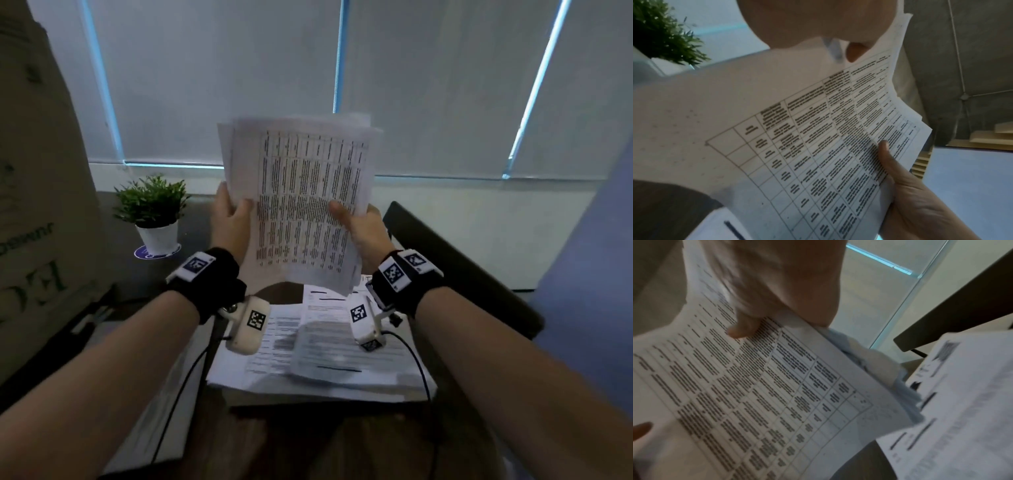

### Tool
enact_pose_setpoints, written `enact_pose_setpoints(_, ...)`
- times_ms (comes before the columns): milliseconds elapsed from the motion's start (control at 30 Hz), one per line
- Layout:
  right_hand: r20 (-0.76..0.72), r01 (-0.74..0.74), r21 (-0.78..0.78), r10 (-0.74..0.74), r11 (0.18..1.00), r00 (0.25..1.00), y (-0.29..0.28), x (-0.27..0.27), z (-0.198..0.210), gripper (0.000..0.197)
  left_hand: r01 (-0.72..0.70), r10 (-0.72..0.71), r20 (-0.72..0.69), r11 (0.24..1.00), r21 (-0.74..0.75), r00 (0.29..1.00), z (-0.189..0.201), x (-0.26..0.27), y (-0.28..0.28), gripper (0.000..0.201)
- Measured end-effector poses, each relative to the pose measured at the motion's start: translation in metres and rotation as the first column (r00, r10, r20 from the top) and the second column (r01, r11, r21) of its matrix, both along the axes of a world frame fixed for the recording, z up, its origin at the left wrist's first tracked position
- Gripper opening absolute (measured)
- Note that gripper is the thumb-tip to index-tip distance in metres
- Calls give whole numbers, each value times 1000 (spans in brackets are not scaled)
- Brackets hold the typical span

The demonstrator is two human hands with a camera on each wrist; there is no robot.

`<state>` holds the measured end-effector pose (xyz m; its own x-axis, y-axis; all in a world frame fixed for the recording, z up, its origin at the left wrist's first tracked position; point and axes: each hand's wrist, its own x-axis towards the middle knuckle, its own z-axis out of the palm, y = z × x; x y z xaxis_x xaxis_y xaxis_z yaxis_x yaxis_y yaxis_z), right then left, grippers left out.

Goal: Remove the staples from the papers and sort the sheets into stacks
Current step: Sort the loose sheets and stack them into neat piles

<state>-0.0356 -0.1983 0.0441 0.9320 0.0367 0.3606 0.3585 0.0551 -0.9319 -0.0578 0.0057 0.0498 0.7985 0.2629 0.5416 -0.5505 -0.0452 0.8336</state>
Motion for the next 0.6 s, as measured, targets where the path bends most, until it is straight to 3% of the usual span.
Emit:
enact_pose_setpoints(67,-11,17,7,-17,1000,1000,-16,-14,-8,39,132,-133,-16,991,-24,991,-11,-17,-15,24)
enact_pose_setpoints(167,-104,101,14,-99,995,990,-39,-31,-40,76,163,-167,-130,986,-36,977,-49,-28,-26,25)
enact_pose_setpoints(200,-131,111,40,-105,993,986,-47,-37,-55,77,152,-156,-189,988,-37,969,-65,-30,-28,28)
enact_pose_setpoints(267,-184,79,68,-66,995,981,-59,-49,-85,59,132,-126,-287,991,3,950,-95,-30,-31,34)
enact_pose_setpoints(300,-214,105,74,-87,992,973,-62,-49,-96,51,106,-85,-305,993,56,948,-104,-31,-33,25)
enact_pose_setpoints(333,-231,147,70,-127,987,965,-61,-52,-101,45,76,-36,-290,989,130,956,-110,-31,-36,16)
enact_pose_setpoints(433,-197,184,45,-172,982,965,-56,-47,-91,37,-18,66,-158,957,291,985,-102,-32,-44,16)
enact_pose_setpoints(500,-181,147,57,-134,987,974,-59,-51,-71,25,-66,108,-161,967,245,981,-88,-28,-44,18)
enact_pose_setpoints(600,-167,131,7,-128,991,977,-77,-53,-61,24,-111,115,-233,993,29,966,-74,-20,-42,25)
